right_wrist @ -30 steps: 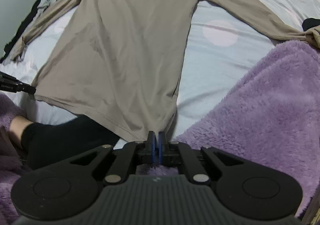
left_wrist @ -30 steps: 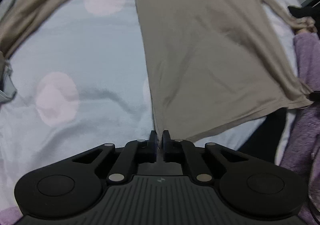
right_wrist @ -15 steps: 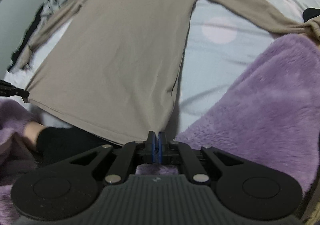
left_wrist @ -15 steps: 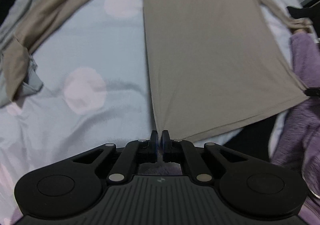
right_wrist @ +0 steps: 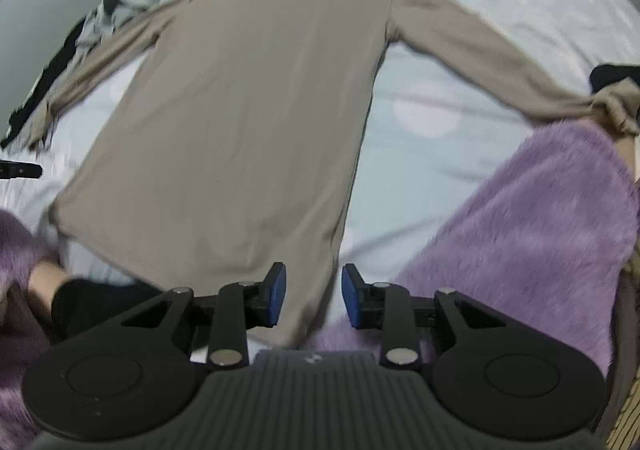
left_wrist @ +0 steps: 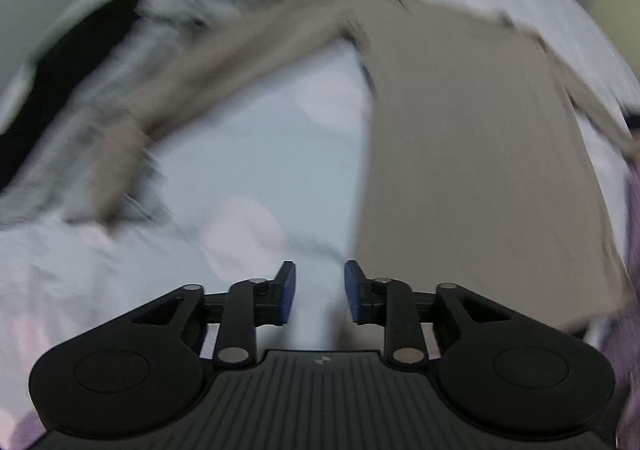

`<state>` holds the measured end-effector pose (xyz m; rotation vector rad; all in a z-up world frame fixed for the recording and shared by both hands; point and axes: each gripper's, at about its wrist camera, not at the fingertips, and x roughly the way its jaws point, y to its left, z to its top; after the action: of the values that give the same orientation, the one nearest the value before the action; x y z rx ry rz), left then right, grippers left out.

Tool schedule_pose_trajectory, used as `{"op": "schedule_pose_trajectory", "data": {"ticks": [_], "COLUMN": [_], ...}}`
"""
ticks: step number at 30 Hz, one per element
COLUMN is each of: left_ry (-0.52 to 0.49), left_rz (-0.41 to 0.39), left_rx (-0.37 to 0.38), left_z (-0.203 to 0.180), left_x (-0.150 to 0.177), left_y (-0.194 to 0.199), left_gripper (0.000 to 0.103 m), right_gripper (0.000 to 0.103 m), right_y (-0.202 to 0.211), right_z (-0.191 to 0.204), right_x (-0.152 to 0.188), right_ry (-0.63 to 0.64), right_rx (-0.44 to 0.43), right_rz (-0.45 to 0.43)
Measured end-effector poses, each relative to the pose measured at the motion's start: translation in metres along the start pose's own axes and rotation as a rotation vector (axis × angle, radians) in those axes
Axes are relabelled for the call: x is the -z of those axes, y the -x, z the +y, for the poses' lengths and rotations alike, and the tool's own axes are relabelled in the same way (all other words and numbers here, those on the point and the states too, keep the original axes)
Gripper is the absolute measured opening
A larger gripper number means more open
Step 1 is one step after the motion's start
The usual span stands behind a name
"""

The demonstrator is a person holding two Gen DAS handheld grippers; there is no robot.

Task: Fold clothes
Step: 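Open both grippers and release the shirt hem, then grasp the beige shirt sleeve with the left gripper and smooth it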

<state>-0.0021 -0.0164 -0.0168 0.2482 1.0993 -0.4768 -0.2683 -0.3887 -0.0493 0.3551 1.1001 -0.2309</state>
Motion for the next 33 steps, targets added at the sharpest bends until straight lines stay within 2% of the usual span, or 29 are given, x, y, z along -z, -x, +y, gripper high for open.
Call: {"op": "schedule_pose_trajectory", "data": {"ticks": [3,5,11,14,18,24,27,28,31,33], "left_ry": [0.115,0.149,0.121,0.144,0.182,0.176,0.194,0.2,0.22,0.232], "left_rz": [-0.092,-0.133,-0.201,-0.175,-0.124,-0.069,-0.061,-0.067,-0.104,-0.138], "left_rx": [-0.068,-0.102,-0.241,-0.305,-0.36,-0.419,-0.42,-0.414,-0.381,-0.358], "left_z": [0.009,0.012,0.019,0.031,0.051,0.073,0.085,0.088,0.095,0.098], "left_x": [-0.012,-0.021,-0.051,-0.065,-0.073,-0.074,-0.071,-0.07,-0.068,-0.066], "left_y": [0.008,0.011,0.009,-0.004,-0.029,-0.064,-0.073,-0.074,-0.073,-0.07], "left_gripper": [0.034,0.034,0.035,0.035,0.035,0.034,0.025,0.019,0.004,0.001], "right_gripper": [0.035,0.035,0.037,0.038,0.038,0.038,0.04,0.04,0.04,0.04], "right_y": [0.001,-0.004,-0.021,-0.031,-0.043,-0.059,-0.067,-0.071,-0.081,-0.087], "right_z": [0.007,0.012,0.037,0.05,0.063,0.074,0.085,0.091,0.104,0.114], "right_x": [-0.009,-0.016,-0.029,-0.033,-0.036,-0.046,-0.05,-0.052,-0.059,-0.064], "right_ry": [-0.03,-0.052,-0.129,-0.134,-0.115,-0.102,-0.063,-0.047,-0.022,-0.01], "right_rx": [-0.026,-0.055,-0.137,-0.166,-0.156,-0.141,-0.135,-0.13,-0.131,-0.139], "right_rz": [-0.036,-0.05,-0.099,-0.091,-0.06,-0.016,0.008,0.019,0.04,0.048]}}
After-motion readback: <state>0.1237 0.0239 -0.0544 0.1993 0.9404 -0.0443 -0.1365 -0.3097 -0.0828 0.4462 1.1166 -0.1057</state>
